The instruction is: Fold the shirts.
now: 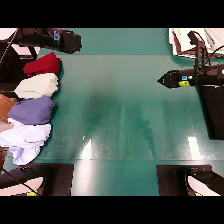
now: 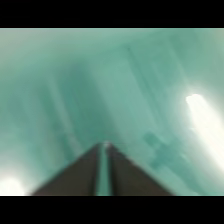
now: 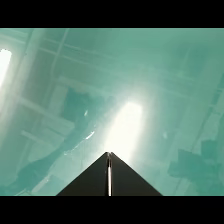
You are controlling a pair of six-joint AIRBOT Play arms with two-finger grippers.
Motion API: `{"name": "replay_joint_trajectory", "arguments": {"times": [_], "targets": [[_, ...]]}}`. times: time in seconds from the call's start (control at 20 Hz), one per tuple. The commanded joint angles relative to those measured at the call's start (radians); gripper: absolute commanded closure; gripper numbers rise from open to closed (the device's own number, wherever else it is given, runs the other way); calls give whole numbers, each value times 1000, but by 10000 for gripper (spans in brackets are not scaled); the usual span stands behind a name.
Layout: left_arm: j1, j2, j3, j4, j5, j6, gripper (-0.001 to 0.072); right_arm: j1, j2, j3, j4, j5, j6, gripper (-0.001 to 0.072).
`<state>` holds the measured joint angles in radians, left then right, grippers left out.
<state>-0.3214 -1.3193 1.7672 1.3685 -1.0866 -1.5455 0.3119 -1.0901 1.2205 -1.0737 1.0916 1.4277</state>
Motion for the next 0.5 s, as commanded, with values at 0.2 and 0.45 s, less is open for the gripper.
{"name": "replay_joint_trajectory", "arguments": {"times": [0.2,0.45], "targets": [[171,-106,0,460,109,-184,122,1,0,1,0,0,0,696],[329,-351,0,443,134,-183,121,1,0,1,1,0,0,696]]}}
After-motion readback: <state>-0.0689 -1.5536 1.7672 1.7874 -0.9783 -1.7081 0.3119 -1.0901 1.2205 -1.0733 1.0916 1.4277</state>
